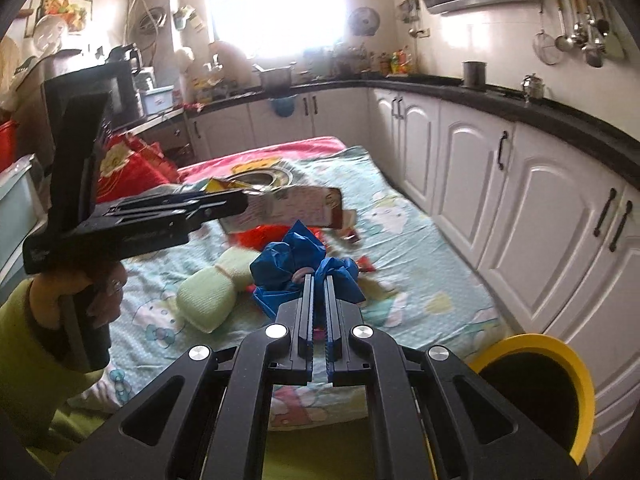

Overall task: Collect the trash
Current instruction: 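Carry the snack box and blue gloves over the yellow bin with both tools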

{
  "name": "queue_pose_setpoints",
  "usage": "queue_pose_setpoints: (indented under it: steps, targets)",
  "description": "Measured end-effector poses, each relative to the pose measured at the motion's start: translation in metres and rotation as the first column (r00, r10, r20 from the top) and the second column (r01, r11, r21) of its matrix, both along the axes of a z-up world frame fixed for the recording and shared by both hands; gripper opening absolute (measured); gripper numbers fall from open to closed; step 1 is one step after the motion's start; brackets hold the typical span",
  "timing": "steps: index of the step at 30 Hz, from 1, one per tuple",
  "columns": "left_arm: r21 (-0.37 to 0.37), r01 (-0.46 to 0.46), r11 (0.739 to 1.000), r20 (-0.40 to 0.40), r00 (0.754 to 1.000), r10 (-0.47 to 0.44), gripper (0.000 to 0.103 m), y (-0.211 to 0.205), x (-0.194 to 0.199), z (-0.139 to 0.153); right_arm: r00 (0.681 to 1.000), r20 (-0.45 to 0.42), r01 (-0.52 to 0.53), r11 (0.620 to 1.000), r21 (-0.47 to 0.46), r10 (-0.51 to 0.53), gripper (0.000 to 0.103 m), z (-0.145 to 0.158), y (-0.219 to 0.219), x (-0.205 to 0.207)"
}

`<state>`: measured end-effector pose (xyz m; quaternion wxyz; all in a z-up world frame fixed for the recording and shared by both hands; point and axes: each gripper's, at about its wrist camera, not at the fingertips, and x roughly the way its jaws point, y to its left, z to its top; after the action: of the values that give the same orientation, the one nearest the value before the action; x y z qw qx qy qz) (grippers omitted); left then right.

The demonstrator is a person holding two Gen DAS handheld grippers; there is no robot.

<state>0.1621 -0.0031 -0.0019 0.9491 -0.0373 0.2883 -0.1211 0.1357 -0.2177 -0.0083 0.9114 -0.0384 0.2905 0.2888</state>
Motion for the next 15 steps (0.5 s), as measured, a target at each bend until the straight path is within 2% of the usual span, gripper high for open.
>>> queue_pose_setpoints:
  steps: [15]
  targets:
    - [0.021, 0.075, 0.997, 0.004, 0.997, -0.075, 0.036, -0.037, -0.004, 0.002, 0.983, -0.011, 0.183, 0.982, 0.043, -0.183, 0.004, 0.003, -0.061, 0.007]
